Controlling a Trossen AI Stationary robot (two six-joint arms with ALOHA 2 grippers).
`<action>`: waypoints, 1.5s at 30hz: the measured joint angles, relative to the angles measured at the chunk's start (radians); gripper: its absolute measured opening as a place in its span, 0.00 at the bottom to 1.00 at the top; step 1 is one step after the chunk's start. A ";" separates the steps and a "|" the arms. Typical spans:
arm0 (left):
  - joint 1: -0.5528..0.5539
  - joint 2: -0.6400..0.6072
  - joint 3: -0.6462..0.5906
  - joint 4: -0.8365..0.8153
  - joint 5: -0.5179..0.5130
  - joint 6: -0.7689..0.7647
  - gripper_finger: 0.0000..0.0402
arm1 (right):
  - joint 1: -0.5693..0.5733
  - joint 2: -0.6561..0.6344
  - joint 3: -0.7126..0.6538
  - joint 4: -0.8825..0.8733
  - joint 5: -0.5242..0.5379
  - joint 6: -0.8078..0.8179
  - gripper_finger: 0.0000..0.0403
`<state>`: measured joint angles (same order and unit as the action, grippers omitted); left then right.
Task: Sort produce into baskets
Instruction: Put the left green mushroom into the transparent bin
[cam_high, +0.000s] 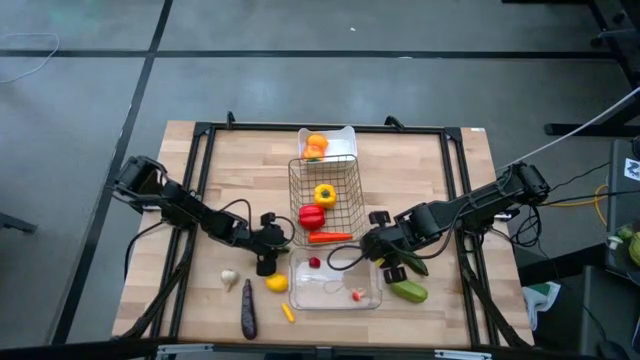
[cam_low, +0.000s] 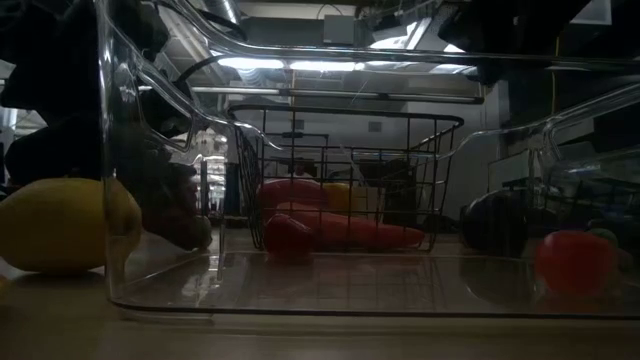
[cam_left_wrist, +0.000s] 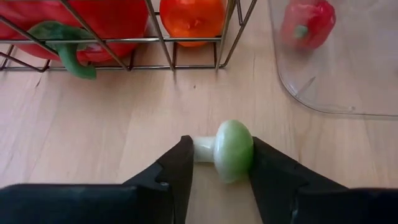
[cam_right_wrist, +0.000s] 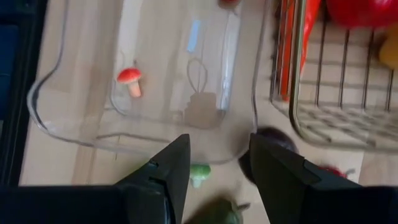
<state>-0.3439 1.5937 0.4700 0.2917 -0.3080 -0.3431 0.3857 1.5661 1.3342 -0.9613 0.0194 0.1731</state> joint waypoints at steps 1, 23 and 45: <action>0.000 -0.007 -0.001 -0.005 0.002 -0.001 0.34 | 0.000 0.000 0.000 -0.012 0.000 0.009 0.41; -0.015 -0.491 -0.001 -0.101 0.086 -0.013 0.35 | 0.000 0.000 0.000 -0.067 0.000 0.065 0.41; -0.130 -0.085 0.102 0.324 0.088 -0.024 0.35 | 0.000 0.000 0.000 -0.059 0.000 0.065 0.41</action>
<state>-0.4736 1.5091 0.5724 0.6153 -0.2199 -0.3672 0.3855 1.5665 1.3342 -1.0206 0.0196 0.2382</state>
